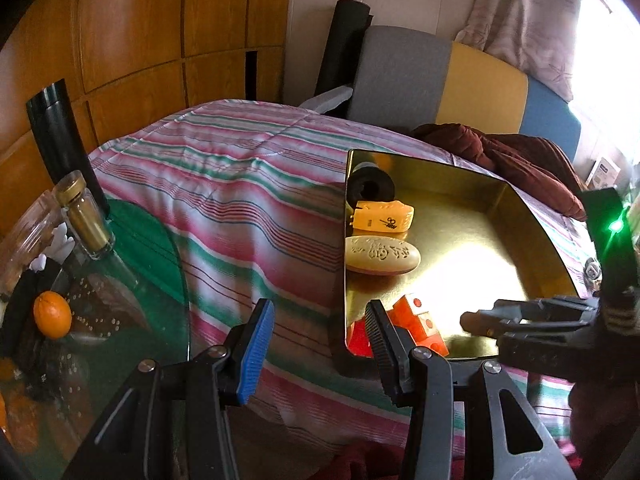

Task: Organize rigid objects
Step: 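Carry the teal piece into the tray with the right tool and open it, then move both tools from the tray back to the toy pile, then grasp the green spool-shaped stand with the left tool and lift it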

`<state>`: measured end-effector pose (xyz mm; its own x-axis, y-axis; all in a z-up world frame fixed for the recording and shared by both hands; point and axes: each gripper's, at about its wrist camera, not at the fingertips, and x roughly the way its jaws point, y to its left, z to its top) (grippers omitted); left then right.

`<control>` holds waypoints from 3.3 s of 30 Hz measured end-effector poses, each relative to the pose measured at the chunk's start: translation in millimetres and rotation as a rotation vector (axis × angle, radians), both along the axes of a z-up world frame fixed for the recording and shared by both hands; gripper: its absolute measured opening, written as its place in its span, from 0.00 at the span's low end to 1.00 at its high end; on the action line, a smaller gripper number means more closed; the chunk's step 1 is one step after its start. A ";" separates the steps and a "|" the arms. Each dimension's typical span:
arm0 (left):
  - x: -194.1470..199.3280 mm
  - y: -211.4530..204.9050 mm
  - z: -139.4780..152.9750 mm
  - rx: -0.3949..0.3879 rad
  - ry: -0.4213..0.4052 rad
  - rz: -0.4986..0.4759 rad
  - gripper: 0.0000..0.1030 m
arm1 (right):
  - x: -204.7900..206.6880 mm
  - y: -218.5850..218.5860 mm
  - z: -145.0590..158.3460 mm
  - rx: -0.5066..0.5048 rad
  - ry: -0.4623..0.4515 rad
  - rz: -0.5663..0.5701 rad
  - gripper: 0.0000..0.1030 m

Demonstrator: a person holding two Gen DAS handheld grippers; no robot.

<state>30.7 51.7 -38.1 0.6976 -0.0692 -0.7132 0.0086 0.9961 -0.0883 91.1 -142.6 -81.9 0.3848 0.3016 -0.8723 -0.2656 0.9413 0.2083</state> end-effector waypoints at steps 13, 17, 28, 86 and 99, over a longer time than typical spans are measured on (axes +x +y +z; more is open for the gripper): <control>-3.4 -6.4 4.8 0.029 -0.027 -0.012 0.54 | -4.9 -8.5 8.8 0.102 -0.018 -0.029 0.65; -5.0 -11.2 7.8 0.041 -0.033 -0.025 0.54 | -8.1 -16.3 21.7 0.106 -0.058 -0.042 0.65; -6.7 -32.2 19.5 0.071 -0.055 -0.086 0.54 | -20.6 -99.8 57.4 0.110 -0.179 -0.229 0.65; 29.3 -510.9 -31.2 -0.110 0.365 -0.843 0.59 | -110.4 -497.6 4.7 0.346 -0.118 -1.236 0.67; 15.3 -487.0 -55.2 0.014 0.262 -0.909 0.30 | -104.7 -492.8 5.1 0.356 -0.116 -1.196 0.67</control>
<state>46.1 -435.3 -93.3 0.1981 -0.4976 -0.8445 0.7638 0.6184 -0.1852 -13.6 -635.4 -76.8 0.6490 -0.0774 -0.7568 0.6814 0.5014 0.5332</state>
